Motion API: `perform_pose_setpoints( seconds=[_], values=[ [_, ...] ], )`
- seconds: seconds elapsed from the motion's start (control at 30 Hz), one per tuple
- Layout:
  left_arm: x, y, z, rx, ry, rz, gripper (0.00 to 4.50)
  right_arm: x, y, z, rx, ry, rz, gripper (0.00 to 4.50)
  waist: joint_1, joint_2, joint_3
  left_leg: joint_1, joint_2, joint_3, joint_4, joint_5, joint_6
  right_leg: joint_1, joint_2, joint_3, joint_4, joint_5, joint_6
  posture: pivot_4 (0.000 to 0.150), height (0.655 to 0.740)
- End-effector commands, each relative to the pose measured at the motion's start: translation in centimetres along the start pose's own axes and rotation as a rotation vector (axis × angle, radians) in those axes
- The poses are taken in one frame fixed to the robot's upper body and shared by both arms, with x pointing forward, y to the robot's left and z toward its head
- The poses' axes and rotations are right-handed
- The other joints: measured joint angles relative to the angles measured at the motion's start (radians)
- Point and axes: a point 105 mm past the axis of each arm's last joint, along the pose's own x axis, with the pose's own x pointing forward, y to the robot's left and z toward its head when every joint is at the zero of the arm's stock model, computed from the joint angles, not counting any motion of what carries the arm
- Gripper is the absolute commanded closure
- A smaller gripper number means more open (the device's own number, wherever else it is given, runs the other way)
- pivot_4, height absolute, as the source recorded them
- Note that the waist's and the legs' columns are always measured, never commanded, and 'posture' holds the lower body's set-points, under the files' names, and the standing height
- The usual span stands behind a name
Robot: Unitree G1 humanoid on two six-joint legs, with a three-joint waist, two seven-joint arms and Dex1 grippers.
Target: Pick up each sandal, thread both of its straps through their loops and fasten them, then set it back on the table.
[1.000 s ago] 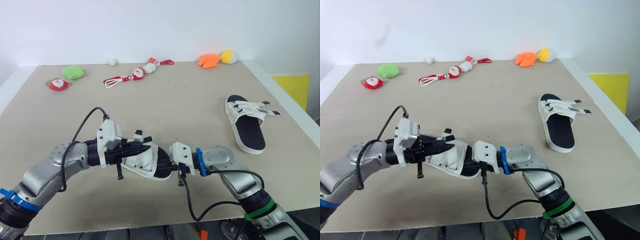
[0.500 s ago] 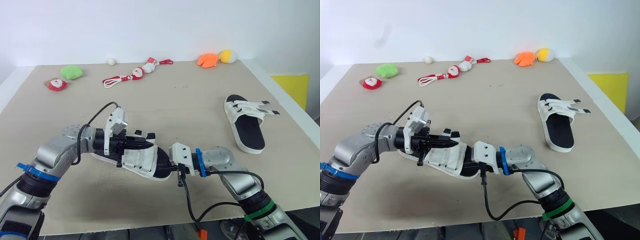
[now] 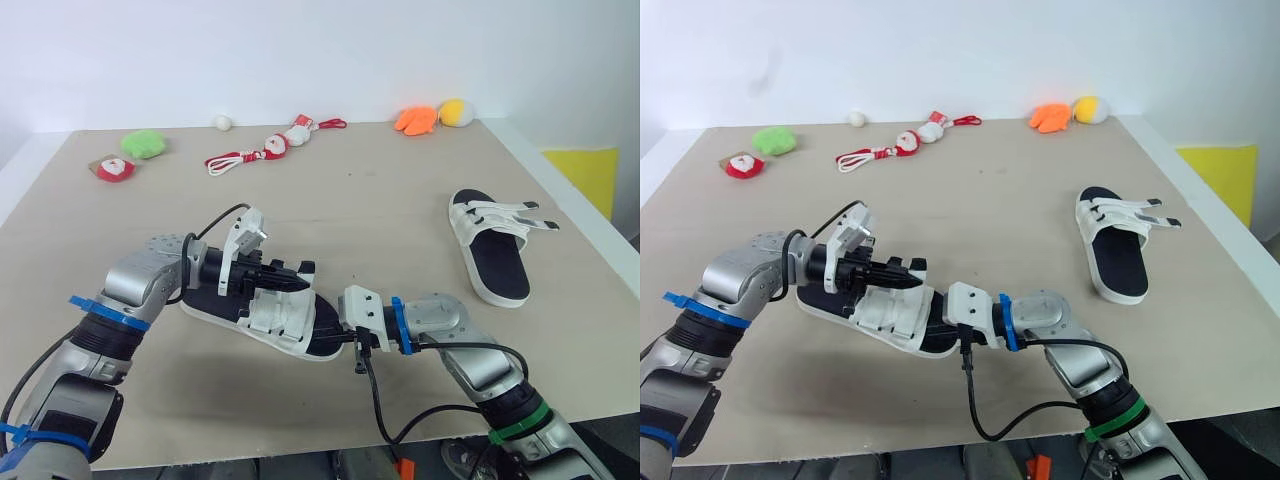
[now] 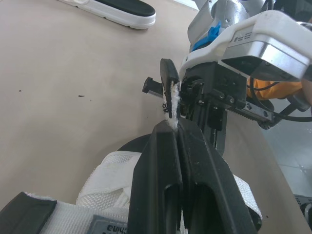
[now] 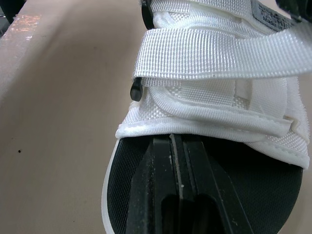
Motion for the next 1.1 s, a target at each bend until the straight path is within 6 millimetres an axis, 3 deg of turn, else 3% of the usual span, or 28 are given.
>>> perform_pose_setpoints(
  seconds=[0.03,0.53,0.8,0.97,1.1],
  values=[
    [-0.5,0.7,1.4,0.054,-0.028,0.047,4.49,0.4,0.7,-1.7,0.05,0.063,0.015,4.5,0.0,0.0,0.0,0.0,0.0,0.0,0.0,0.0,0.0,0.0,0.0,0.0,0.0,0.0,0.0,0.15,0.74],
    [-1.1,2.7,1.0,0.088,0.008,0.152,4.49,0.3,0.8,-1.7,0.05,0.063,0.012,4.5,0.001,0.0,0.0,-0.001,0.0,0.0,0.003,0.0,0.001,0.0,0.0,0.0,0.0,0.001,0.002,0.15,0.74],
    [-1.2,2.7,1.4,0.087,-0.003,0.144,4.49,0.2,0.7,-1.7,0.049,0.064,0.011,4.5,0.001,0.0,0.0,-0.002,-0.001,0.0,0.004,0.0,0.001,0.0,0.0,0.001,0.0,0.002,0.003,0.15,0.74],
    [-1.5,4.6,-1.5,0.15,0.17,0.263,4.49,0.3,0.6,-1.7,0.048,0.063,0.012,4.5,0.002,0.0,0.0,-0.002,-0.001,0.0,0.004,0.0,0.001,0.0,0.0,0.001,0.0,0.002,0.003,0.15,0.74],
    [-1.4,4.6,-1.5,0.134,0.148,0.261,4.49,0.3,0.6,-1.6,0.048,0.064,0.01,4.5,0.002,0.0,0.0,-0.001,-0.001,0.0,0.005,0.001,0.001,0.001,0.0,0.001,0.0,0.003,0.003,0.15,0.74]
  ],
)
